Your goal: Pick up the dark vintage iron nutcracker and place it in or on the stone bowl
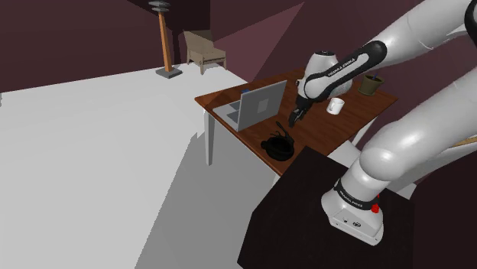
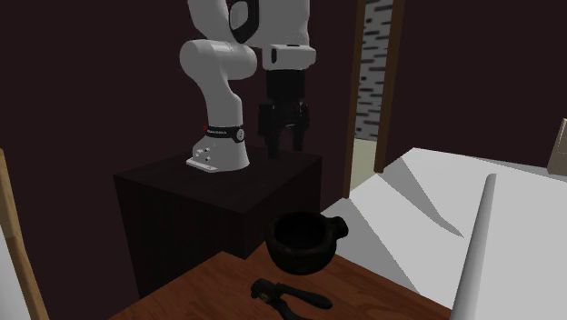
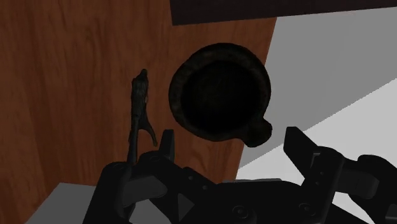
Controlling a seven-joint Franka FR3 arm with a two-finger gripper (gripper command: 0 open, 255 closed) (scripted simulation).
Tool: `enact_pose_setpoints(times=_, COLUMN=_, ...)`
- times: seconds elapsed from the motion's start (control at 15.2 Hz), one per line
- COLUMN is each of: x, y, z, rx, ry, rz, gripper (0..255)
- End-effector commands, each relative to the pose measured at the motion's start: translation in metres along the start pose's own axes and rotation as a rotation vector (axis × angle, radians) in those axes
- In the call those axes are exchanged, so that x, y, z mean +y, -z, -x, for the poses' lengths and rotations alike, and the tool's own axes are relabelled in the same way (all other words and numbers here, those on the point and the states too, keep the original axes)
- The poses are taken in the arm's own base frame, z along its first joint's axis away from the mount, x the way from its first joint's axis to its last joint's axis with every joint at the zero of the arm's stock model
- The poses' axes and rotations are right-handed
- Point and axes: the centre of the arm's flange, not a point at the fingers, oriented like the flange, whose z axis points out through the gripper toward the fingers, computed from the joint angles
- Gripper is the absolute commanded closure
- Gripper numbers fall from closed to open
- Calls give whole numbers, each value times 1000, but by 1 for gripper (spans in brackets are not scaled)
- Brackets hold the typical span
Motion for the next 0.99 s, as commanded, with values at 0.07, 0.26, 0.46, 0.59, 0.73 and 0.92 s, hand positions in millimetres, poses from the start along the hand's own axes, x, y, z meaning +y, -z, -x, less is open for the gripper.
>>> enact_pose_setpoints(times=0.07, x=22, y=-33, z=-4, rx=29, ry=-28, rz=3, gripper=0)
enact_pose_setpoints(times=0.26, x=43, y=-65, z=-9, rx=55, ry=-55, rz=3, gripper=0)
enact_pose_setpoints(times=0.46, x=64, y=-97, z=-14, rx=81, ry=-83, rz=3, gripper=0)
enact_pose_setpoints(times=0.59, x=79, y=-119, z=-17, rx=99, ry=-101, rz=3, gripper=0)
enact_pose_setpoints(times=0.73, x=93, y=-140, z=-21, rx=116, ry=-119, rz=3, gripper=0)
enact_pose_setpoints(times=0.92, x=114, y=-172, z=-26, rx=142, ry=-147, rz=3, gripper=0)
